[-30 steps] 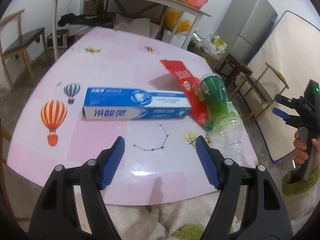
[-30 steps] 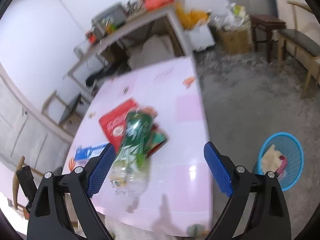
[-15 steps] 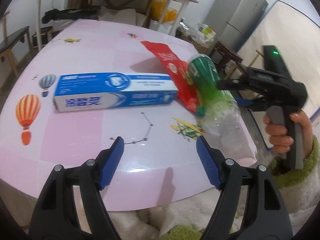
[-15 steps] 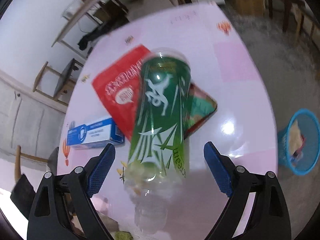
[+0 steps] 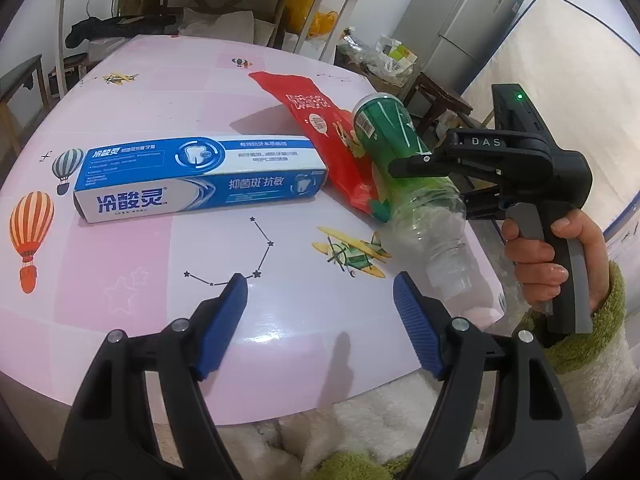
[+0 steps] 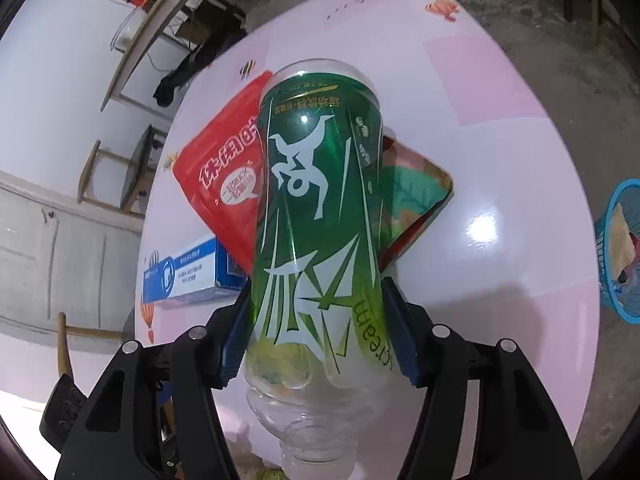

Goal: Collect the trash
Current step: 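Grasp the green plastic bottle with the right tool, then grasp the red snack bag with the left tool while the right tool holds the bottle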

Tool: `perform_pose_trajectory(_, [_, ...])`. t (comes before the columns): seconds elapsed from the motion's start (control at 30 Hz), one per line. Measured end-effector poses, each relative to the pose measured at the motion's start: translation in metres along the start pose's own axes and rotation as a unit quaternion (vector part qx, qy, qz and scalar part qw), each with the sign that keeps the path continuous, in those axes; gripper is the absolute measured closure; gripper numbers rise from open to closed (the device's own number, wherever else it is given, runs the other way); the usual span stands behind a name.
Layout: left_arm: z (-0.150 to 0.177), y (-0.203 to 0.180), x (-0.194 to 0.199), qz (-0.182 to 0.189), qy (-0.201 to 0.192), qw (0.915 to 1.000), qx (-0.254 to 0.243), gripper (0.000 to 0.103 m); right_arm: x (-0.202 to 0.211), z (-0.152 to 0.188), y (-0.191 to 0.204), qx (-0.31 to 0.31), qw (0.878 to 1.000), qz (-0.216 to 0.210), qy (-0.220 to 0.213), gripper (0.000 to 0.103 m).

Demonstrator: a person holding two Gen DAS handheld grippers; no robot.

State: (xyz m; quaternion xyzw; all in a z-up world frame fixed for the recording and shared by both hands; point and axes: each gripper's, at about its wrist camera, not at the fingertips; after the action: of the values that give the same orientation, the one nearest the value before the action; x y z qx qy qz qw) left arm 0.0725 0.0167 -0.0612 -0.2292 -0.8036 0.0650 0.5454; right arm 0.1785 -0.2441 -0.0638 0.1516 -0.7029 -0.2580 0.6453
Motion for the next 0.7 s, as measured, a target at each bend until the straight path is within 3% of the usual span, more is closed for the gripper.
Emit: perform_pose_trajectory(0.7, [0.000,-0.006,-0.003,-0.008,0.007,0.9999,0.003,0.032,0.040,0.019,-0.019,-0.009,0.998,-0.022,-0.050,0.044])
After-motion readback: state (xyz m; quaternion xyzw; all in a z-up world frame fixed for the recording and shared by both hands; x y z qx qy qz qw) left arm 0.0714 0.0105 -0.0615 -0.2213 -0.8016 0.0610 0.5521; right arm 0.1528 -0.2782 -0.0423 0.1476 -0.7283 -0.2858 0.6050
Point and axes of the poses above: each gripper's, at about its wrist camera, not at the fingertips, and x roughly against the way its jaws point, y to its left, z to its underside, and after that the axes turned 13 degrees about y, right-handed
